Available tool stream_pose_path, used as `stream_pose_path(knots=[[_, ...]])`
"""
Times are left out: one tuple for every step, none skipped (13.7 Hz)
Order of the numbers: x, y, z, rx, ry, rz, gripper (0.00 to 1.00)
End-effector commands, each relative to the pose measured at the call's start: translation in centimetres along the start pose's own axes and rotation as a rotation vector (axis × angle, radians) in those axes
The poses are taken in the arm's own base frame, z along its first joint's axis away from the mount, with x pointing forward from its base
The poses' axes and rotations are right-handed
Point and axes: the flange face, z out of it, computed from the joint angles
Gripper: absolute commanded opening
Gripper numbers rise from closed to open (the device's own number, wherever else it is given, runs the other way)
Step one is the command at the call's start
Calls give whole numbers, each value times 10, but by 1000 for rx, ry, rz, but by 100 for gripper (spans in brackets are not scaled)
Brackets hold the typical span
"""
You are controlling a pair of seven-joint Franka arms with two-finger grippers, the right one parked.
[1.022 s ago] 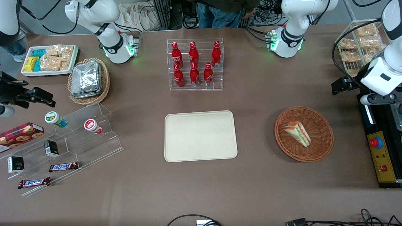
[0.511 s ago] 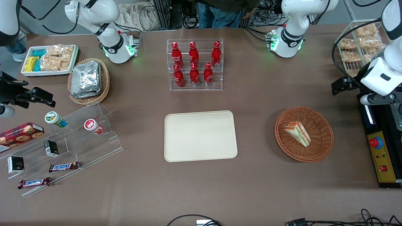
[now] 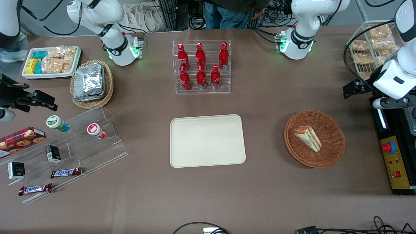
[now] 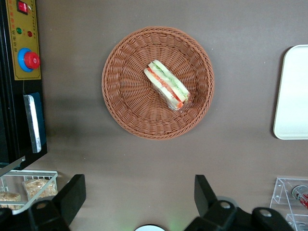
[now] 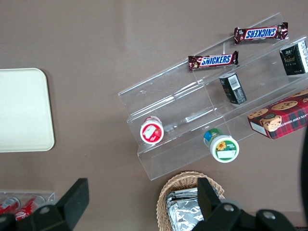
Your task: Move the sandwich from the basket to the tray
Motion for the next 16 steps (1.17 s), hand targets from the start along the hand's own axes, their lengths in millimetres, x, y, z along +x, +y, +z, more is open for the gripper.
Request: stream_pose_path(knots=[[20, -2, 24, 6, -10, 0, 100], [28, -1, 35, 4, -16, -2, 100], [38, 0, 49, 2, -23, -12, 100], [49, 1, 67, 1, -35, -33, 100], [58, 2, 85, 1, -54, -82, 97], [67, 4, 107, 6, -89, -154, 95], [74, 5, 122, 9, -102, -217, 95], [80, 8, 136, 4, -116, -253, 96], [88, 9, 155, 5, -127, -282, 96], [96, 10, 173, 1, -133, -309, 96], [104, 11, 194, 1, -140, -342, 96], [110, 12, 210, 1, -145, -396, 96], [115, 14, 227, 3, -153, -454, 96], [119, 15, 246, 6, -165, -503, 96], [123, 18, 269, 11, -185, -517, 97], [126, 18, 286, 4, -195, -523, 97]])
